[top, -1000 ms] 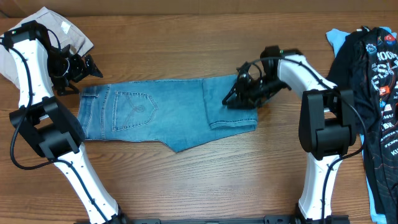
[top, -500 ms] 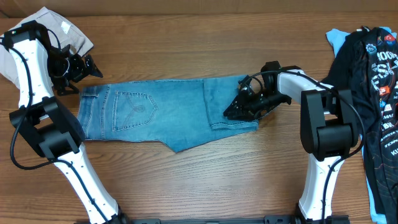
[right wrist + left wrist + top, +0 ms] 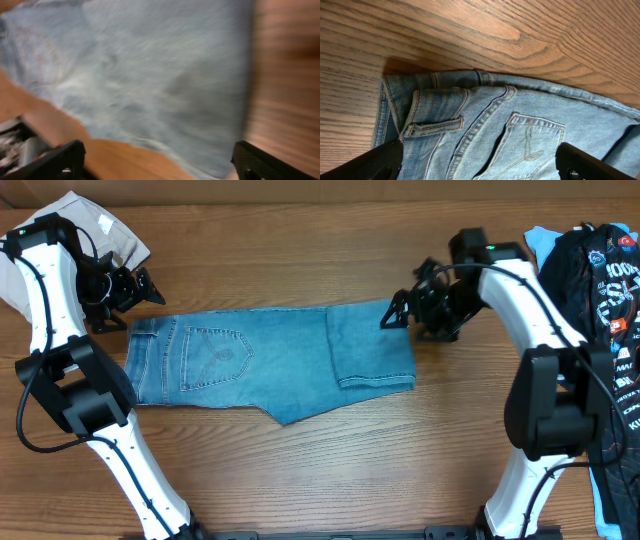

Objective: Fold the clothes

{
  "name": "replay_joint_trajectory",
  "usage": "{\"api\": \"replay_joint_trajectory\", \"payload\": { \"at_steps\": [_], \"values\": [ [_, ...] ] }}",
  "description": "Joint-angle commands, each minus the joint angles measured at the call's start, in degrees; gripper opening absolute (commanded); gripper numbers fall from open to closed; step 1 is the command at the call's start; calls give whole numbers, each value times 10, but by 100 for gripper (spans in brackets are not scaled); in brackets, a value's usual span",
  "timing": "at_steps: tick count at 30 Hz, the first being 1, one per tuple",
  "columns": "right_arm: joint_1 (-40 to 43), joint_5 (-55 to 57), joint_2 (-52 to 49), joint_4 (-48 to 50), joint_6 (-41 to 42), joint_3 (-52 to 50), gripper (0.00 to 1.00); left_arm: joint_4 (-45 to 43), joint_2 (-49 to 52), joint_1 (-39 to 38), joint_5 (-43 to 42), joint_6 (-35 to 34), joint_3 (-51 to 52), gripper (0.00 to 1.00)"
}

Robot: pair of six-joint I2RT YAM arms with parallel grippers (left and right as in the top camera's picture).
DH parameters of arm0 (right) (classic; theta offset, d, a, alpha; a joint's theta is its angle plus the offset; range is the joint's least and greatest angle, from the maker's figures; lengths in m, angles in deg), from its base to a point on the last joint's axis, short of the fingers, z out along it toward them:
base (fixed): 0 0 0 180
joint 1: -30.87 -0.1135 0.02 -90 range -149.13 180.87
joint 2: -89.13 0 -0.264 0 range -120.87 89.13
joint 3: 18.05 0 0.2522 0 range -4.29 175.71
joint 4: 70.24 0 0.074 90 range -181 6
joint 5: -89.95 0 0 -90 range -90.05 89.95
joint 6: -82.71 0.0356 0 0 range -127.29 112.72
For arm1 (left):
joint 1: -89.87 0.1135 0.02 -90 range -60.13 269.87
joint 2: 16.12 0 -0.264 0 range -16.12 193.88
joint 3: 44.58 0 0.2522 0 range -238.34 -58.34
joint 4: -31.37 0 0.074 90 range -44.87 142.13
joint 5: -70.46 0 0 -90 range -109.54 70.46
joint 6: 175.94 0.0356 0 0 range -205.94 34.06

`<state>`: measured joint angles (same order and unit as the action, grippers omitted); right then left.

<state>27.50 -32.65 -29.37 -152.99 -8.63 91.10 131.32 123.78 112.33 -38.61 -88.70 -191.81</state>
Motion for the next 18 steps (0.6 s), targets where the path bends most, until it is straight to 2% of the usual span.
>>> {"api": "replay_joint_trajectory", "payload": {
  "at_steps": [1, 5, 18],
  "values": [
    [25, 63, 0, 12, -2, -4, 100, 1, -12, -6, 2, 11, 2, 100],
    [45, 62, -5, 69, -5, -43, 100, 1, -12, -6, 2, 11, 2, 100],
    [44, -80, -6, 222, -6, -192, 100, -1, -12, -6, 2, 11, 2, 100]
  ]
}}
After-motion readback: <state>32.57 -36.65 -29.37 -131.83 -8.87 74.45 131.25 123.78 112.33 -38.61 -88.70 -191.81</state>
